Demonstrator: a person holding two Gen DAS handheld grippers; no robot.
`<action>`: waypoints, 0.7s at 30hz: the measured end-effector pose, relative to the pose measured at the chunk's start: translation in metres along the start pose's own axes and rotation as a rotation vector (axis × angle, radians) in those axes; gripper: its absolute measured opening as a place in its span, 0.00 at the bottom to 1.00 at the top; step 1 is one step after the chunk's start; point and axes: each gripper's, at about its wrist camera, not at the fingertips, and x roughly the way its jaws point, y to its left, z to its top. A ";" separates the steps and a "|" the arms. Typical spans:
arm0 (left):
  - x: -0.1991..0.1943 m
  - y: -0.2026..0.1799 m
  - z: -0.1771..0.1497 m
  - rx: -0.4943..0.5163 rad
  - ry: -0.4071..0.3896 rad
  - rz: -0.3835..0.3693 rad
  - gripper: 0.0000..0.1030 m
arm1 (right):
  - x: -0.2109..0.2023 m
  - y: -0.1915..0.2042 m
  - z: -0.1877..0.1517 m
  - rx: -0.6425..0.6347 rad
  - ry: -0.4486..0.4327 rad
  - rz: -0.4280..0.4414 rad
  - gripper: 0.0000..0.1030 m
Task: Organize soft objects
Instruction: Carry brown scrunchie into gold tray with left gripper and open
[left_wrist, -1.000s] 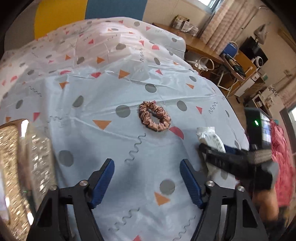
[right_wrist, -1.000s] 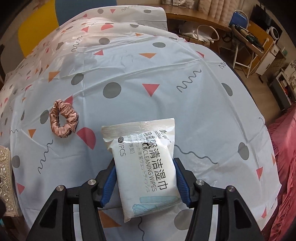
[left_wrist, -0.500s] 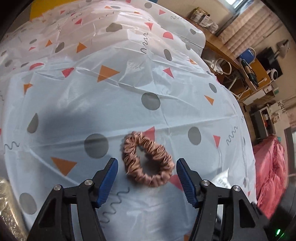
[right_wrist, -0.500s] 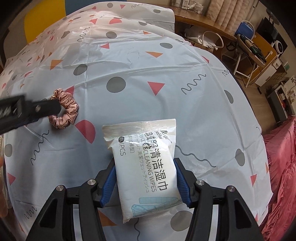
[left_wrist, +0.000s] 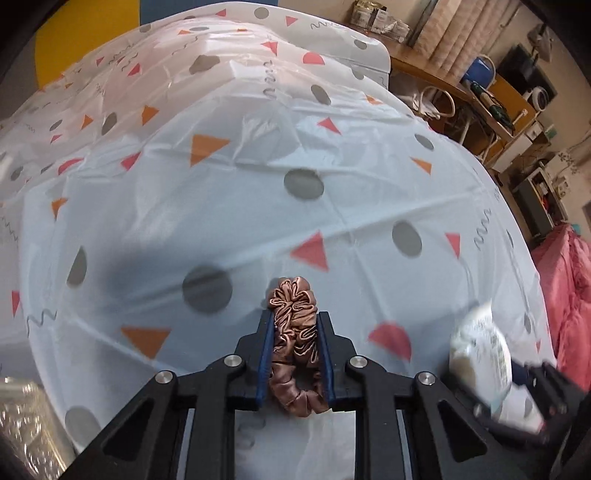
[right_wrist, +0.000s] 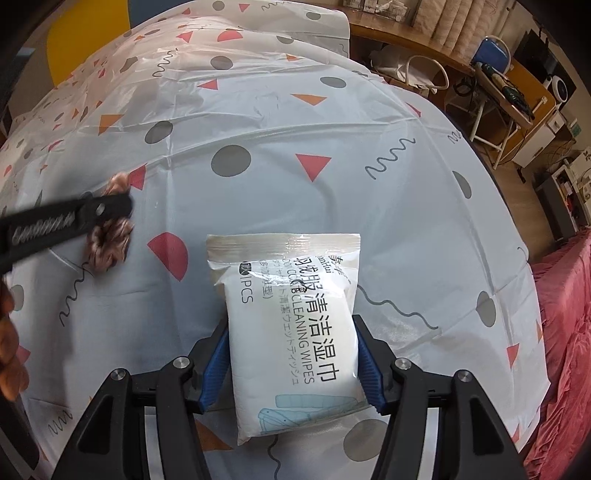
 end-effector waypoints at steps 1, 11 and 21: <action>-0.004 0.002 -0.007 0.008 0.002 0.006 0.21 | 0.000 0.000 0.000 -0.001 0.001 0.003 0.60; -0.047 0.007 -0.113 0.137 0.017 0.036 0.21 | -0.013 0.023 -0.006 -0.127 -0.091 0.180 0.52; -0.067 0.018 -0.173 0.232 -0.165 0.057 0.21 | -0.006 0.058 -0.024 -0.224 -0.094 0.143 0.53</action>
